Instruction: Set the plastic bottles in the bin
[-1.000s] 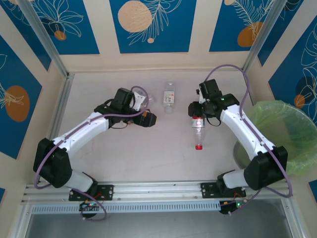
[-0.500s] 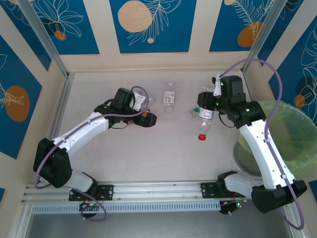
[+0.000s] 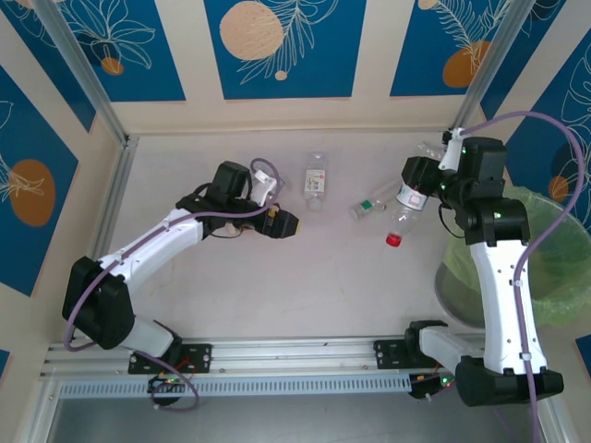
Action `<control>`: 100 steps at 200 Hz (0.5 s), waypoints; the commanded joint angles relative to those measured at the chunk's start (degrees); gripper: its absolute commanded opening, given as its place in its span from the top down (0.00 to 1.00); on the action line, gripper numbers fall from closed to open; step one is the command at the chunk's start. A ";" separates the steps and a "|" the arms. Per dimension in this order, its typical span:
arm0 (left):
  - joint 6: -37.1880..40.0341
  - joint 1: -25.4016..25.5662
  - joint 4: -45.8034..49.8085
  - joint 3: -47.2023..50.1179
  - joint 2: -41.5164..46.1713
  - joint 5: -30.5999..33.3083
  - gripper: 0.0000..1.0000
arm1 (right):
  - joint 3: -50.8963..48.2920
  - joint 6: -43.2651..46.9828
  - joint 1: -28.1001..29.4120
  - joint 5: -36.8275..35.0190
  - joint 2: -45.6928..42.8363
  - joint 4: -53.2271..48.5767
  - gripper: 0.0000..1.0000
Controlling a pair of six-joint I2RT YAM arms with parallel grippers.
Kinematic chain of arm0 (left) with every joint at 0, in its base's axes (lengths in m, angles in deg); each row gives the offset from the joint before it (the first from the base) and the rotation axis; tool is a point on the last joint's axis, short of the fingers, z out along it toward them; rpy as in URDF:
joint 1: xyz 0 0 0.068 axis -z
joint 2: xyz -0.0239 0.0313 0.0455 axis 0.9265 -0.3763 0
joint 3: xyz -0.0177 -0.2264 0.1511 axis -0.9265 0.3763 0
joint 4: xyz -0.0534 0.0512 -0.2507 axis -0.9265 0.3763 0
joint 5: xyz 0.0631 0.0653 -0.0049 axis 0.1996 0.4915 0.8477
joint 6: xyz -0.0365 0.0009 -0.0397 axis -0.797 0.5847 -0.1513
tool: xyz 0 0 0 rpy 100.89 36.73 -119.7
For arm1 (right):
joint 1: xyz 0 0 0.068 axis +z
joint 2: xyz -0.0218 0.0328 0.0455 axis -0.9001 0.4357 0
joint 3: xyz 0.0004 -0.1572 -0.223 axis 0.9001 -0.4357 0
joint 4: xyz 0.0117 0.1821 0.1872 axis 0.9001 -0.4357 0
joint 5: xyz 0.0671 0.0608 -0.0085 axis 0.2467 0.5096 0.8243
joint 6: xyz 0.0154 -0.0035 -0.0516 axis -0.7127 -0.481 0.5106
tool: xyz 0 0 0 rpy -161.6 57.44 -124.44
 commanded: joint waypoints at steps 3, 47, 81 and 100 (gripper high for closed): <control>0.36 1.06 -3.59 0.67 1.29 -6.39 0.00 | 3.47 0.09 -2.77 5.11 -1.86 1.26 0.57; 0.47 2.81 -5.32 0.84 1.18 -8.35 0.00 | 7.31 0.46 -8.52 4.44 -3.21 2.42 0.56; 1.27 2.90 -4.68 0.47 0.38 -8.32 0.00 | 13.30 2.85 -11.31 -2.37 -3.98 0.62 0.56; 2.21 2.95 -3.86 -0.04 -0.10 -8.83 0.00 | 15.98 4.92 -11.74 -6.00 -3.96 -1.17 0.56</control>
